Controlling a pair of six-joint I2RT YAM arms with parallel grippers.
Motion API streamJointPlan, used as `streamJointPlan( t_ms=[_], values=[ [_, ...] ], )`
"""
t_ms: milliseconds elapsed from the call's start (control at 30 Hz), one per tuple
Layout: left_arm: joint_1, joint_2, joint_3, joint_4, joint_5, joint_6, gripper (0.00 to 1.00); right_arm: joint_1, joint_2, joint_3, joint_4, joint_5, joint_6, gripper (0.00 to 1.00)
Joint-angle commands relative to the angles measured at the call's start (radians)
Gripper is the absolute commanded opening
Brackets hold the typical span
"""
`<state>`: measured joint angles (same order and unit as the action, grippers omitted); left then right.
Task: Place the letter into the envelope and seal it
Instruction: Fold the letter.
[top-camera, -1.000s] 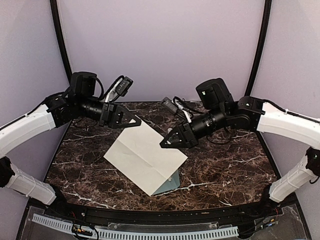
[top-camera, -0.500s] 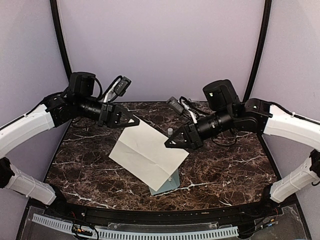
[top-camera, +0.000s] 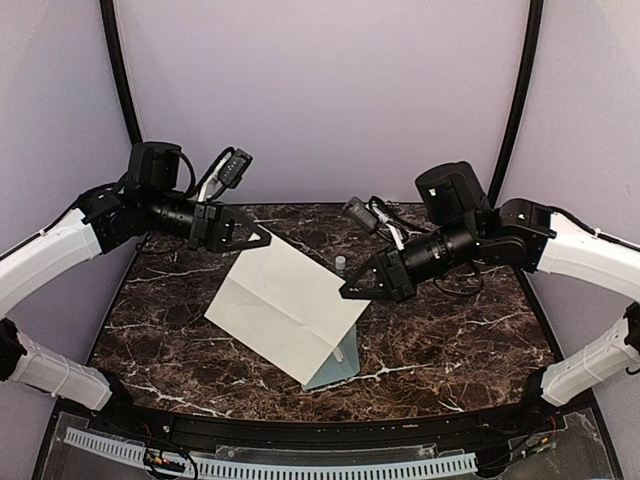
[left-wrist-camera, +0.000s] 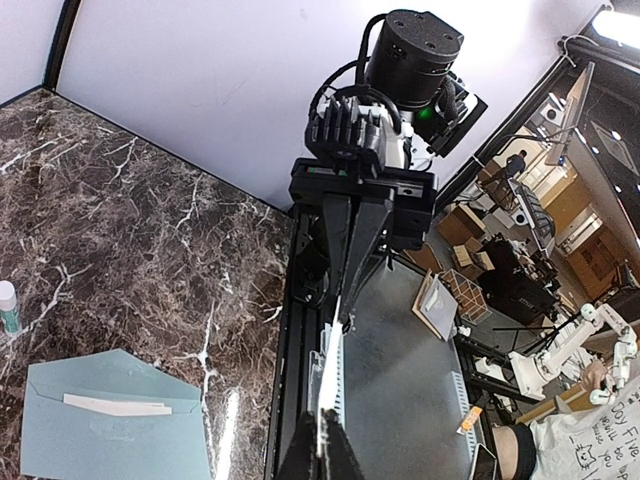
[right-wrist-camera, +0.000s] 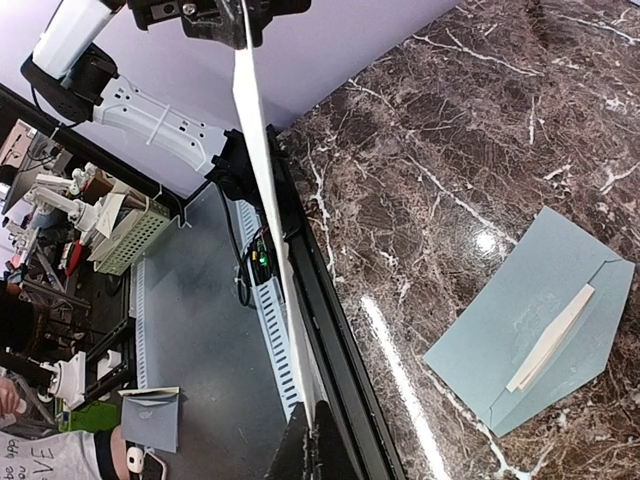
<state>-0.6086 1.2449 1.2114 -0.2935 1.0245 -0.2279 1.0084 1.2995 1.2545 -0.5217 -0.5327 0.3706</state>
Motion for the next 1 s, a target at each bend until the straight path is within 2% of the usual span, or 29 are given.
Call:
streamJointPlan(
  t_ms=[0,67,200,333,500,667,700,800,833,967],
  values=[
    [0.008,-0.035,0.029,-0.012,-0.010,0.018,0.00,0.006,-0.043,-0.020,0.017,0.018,0.007,0.00],
    [0.009,-0.040,0.027,-0.004,-0.012,0.013,0.00,0.007,-0.048,-0.020,0.018,0.022,0.009,0.00],
    [0.009,-0.055,0.010,0.056,-0.001,-0.029,0.00,0.007,-0.062,-0.031,0.053,0.031,0.025,0.23],
    [0.010,-0.081,-0.035,0.183,0.008,-0.114,0.00,0.007,-0.076,-0.069,0.189,0.035,0.068,0.42],
    [0.009,-0.121,-0.099,0.333,0.015,-0.209,0.00,0.007,-0.107,-0.138,0.369,0.082,0.125,0.53],
    [0.010,-0.130,-0.121,0.370,-0.011,-0.229,0.00,0.007,-0.140,-0.171,0.489,0.111,0.143,0.53],
    [0.010,-0.133,-0.127,0.377,-0.018,-0.240,0.00,0.007,-0.142,-0.175,0.512,0.112,0.147,0.50],
    [0.010,-0.147,-0.164,0.428,-0.063,-0.271,0.00,0.006,-0.144,-0.183,0.547,0.112,0.152,0.29],
    [0.010,-0.150,-0.171,0.455,-0.070,-0.290,0.00,0.007,-0.144,-0.185,0.554,0.111,0.154,0.26],
    [0.010,-0.163,-0.213,0.520,-0.087,-0.335,0.00,0.007,-0.135,-0.184,0.552,0.092,0.154,0.27]
  ],
)
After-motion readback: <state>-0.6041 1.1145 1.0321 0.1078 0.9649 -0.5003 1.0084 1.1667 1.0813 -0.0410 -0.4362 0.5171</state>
